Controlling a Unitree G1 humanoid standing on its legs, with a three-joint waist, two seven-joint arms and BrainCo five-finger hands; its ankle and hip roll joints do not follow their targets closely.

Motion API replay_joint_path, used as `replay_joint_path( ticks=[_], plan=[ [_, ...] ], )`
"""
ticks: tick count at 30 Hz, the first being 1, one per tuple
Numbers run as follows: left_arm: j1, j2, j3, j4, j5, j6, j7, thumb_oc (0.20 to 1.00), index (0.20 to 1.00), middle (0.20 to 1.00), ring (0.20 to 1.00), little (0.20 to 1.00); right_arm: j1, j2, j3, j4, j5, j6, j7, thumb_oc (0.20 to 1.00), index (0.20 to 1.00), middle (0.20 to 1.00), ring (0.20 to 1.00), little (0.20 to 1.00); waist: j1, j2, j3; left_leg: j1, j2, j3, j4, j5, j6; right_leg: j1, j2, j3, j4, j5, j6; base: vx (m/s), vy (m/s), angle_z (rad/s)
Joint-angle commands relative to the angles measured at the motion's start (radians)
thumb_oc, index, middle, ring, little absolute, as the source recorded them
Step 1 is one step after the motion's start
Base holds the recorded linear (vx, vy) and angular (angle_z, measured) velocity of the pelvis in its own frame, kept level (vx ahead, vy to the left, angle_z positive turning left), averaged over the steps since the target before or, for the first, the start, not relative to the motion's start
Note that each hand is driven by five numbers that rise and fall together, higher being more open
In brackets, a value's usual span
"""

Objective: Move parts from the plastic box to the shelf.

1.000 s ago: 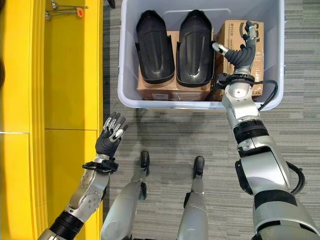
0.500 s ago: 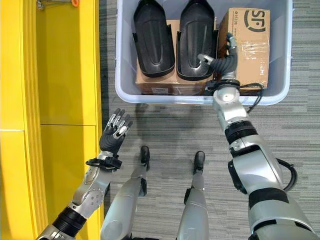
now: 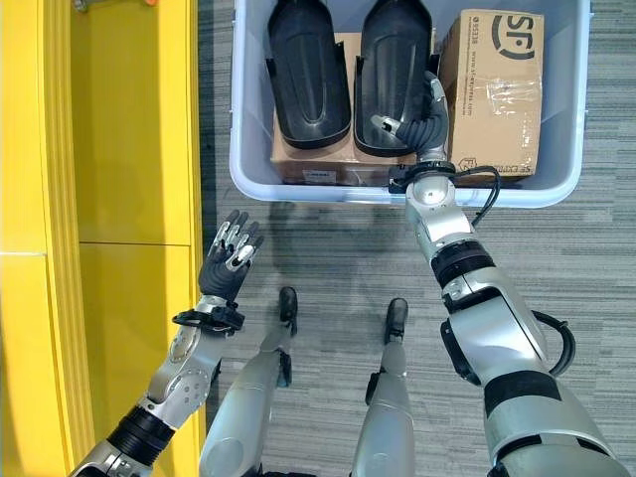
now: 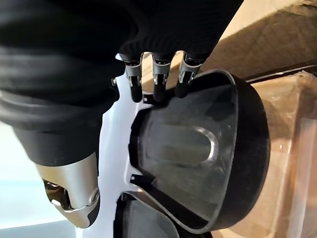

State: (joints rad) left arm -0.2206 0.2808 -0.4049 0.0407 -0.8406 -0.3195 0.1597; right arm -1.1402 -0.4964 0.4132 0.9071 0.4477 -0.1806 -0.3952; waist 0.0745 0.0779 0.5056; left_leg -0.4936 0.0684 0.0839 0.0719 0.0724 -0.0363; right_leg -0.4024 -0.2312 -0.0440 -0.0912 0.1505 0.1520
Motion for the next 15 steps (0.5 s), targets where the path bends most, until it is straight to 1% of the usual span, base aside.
replay_joint_path(
  ticks=[1,7,11,12,15],
  plan=[
    [0.009,0.037,0.007,-0.087,0.006,-0.051,0.001,1.000,1.000,1.000,1.000,1.000,-0.130,-0.020,0.031,0.032,-0.020,-0.025,-0.005,1.000,1.000,1.000,1.000,1.000,0.006,-0.027,0.014,-0.066,0.066,-0.020,0.057,0.003,-0.060,0.069,-0.104,-0.022,0.063,-0.026,0.040,-0.01,0.008,0.03],
    [0.002,0.044,-0.002,-0.082,0.008,-0.053,0.002,1.000,1.000,1.000,1.000,1.000,-0.158,-0.053,0.038,0.078,-0.035,-0.023,-0.020,1.000,1.000,1.000,1.000,1.000,0.006,-0.022,0.014,-0.071,0.066,-0.017,0.049,0.005,-0.061,0.055,-0.105,-0.020,0.065,-0.025,0.042,0.00,0.001,0.01],
    [0.004,0.041,-0.002,-0.083,0.010,-0.056,0.009,1.000,1.000,1.000,1.000,1.000,-0.158,-0.076,0.033,0.037,-0.047,-0.031,-0.042,1.000,1.000,1.000,1.000,1.000,-0.004,-0.023,0.014,-0.074,0.066,-0.014,0.049,0.001,-0.062,0.048,-0.103,-0.014,0.067,-0.026,0.042,0.00,0.004,-0.01],
    [0.000,0.043,-0.001,-0.082,0.012,-0.058,0.011,1.000,1.000,1.000,1.000,1.000,-0.152,-0.091,0.029,-0.003,-0.069,-0.032,-0.057,1.000,1.000,1.000,1.000,1.000,-0.009,-0.025,0.014,-0.076,0.066,-0.010,0.047,0.000,-0.061,0.042,-0.101,-0.013,0.066,-0.026,0.042,0.00,0.009,-0.08],
    [-0.005,0.046,-0.002,-0.084,0.015,-0.059,0.012,1.000,1.000,1.000,1.000,1.000,-0.158,-0.106,0.029,-0.009,-0.093,-0.029,-0.070,1.000,1.000,1.000,1.000,1.000,-0.014,-0.026,0.014,-0.082,0.067,-0.007,0.045,0.004,-0.061,0.032,-0.100,-0.009,0.067,-0.023,0.043,-0.01,-0.001,-0.09]
  ],
)
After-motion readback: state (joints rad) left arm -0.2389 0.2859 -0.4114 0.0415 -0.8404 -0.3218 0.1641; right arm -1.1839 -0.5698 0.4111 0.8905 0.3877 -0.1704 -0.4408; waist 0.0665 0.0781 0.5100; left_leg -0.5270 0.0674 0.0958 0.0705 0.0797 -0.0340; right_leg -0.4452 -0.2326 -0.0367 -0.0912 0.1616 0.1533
